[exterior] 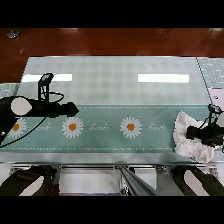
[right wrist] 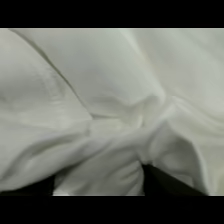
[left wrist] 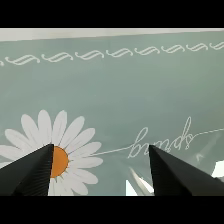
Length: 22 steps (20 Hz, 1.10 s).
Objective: Fold the shirts.
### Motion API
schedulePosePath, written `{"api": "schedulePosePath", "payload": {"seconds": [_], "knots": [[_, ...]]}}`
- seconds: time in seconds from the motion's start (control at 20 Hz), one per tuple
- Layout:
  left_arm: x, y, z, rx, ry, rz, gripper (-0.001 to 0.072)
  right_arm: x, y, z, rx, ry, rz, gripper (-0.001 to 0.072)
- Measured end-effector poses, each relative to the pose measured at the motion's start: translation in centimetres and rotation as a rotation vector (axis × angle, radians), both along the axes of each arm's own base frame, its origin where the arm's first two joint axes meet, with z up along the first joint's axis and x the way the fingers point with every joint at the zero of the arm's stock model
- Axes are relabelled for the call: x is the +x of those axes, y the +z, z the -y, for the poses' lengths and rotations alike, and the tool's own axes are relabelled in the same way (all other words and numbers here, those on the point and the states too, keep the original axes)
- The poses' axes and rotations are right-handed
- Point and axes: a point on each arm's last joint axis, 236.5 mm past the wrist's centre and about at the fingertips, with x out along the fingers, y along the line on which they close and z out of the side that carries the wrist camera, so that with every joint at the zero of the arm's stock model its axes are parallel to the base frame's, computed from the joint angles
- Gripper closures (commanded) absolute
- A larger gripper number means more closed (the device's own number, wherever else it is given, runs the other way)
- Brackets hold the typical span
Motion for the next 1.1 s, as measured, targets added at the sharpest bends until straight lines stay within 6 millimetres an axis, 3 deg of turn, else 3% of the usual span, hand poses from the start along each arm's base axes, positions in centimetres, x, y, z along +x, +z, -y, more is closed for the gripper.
{"api": "schedulePosePath", "payload": {"seconds": [0.05,0.15,0.25,0.4,0.55,0.7,0.8,1.0,1.1], "knots": [[0.1,0.0,0.0,-0.001,0.003,0.005,0.0007,0.0,-0.4,-0.4,0.025,0.015,-0.014,0.0670],[0.4,0.1,0.0,-0.002,0.008,0.015,0.0006,0.1,-0.8,-1.2,0.066,0.037,-0.021,0.0670],[0.5,0.2,-0.6,0.018,0.001,0.017,0.0006,1.6,0.0,-2.1,0.106,0.052,0.030,0.0670],[-0.3,0.3,-4.0,0.146,-0.044,0.005,0.0007,5.9,4.8,-1.6,0.078,0.085,0.215,0.0668],[-0.8,1.5,-6.9,0.175,0.011,0.019,0.0007,10.5,13.6,-2.4,0.061,0.112,0.497,0.0668],[-1.9,3.5,-5.7,0.068,0.037,0.055,0.0007,13.0,23.4,-5.0,0.047,0.200,0.777,0.0668],[-2.3,4.7,-4.8,0.021,0.034,0.088,0.0007,13.5,30.2,-6.9,0.033,0.271,0.941,0.0669],[-2.8,5.7,-3.8,-0.024,0.024,0.113,0.0008,12.5,43.0,-10.4,0.018,0.395,1.239,0.0669],[-2.4,6.1,-3.6,-0.035,0.028,0.136,0.0007,12.4,47.8,-11.7,0.023,0.449,1.332,0.0669]]}}
